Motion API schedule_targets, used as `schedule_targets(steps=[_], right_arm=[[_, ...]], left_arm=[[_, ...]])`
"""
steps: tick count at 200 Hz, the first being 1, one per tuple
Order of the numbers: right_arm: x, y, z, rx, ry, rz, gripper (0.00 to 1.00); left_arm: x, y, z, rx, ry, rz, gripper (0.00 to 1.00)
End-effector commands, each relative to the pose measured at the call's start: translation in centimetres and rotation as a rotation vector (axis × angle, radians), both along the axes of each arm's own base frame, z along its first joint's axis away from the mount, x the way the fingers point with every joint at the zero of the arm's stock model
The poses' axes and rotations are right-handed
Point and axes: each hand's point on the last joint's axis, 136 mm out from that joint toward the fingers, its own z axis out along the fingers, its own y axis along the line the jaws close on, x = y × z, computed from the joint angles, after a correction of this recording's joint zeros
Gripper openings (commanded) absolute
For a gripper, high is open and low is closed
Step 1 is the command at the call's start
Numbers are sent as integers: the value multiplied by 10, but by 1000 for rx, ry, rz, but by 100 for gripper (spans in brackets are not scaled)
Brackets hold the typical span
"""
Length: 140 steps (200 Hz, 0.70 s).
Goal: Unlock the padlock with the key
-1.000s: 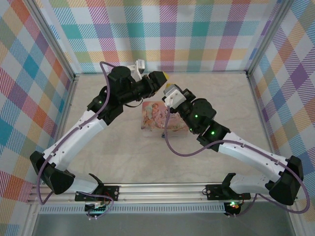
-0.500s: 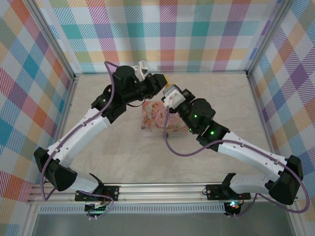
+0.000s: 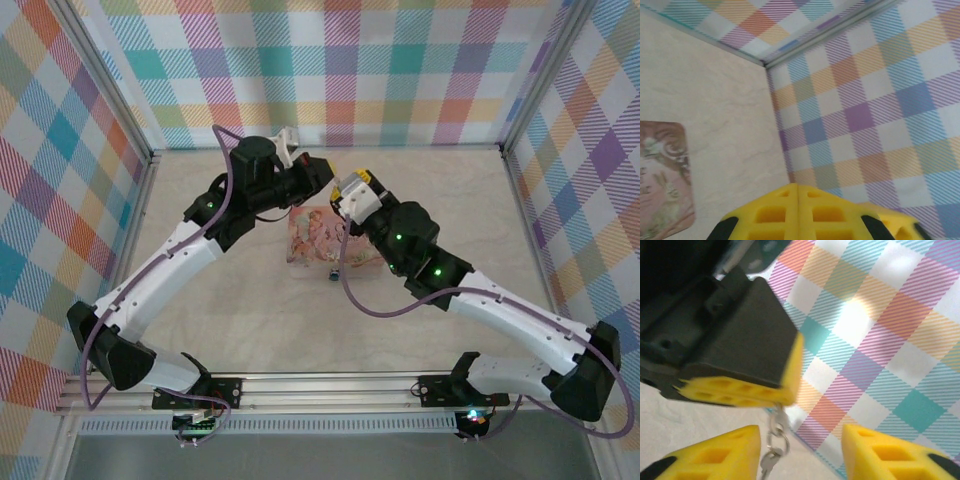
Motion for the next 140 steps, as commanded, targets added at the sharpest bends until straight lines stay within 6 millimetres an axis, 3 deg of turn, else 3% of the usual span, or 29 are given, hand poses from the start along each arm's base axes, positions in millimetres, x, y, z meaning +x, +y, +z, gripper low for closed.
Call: schedule_targets(steps=[1,16,24,31,35,38,56,85,105,140], right_arm=[[-2,-25,-23,97,146,-43,53],[-5,-35,-34,155,229,-42,62],[-7,-39,-40,195,282,-36,71],[-9,-42,-46,226,339,-23,83],[-9,-44,-49,275,388,-20,97],[-10,-45,-51,303,418,-11,100],[-11,-50,-67,454,618,38,100],[-22,-39,-78,581,809,229,100],[-30,-30,-76,660,884,346,93],[-24,-25,-83,873,1007,414,78]], left_arm=[[-2,22,-19,88,-20,43,0],[-2,27,-32,117,-21,45,0],[-3,28,-38,131,-32,37,0],[-4,29,-45,144,-32,33,0],[-4,28,-46,142,-43,29,0],[-4,28,-44,136,-60,26,0],[-7,26,-53,143,-79,5,0],[-12,20,-63,120,-98,-41,0],[-14,17,-69,89,-104,-58,0],[-19,8,-70,33,-123,-89,0]])
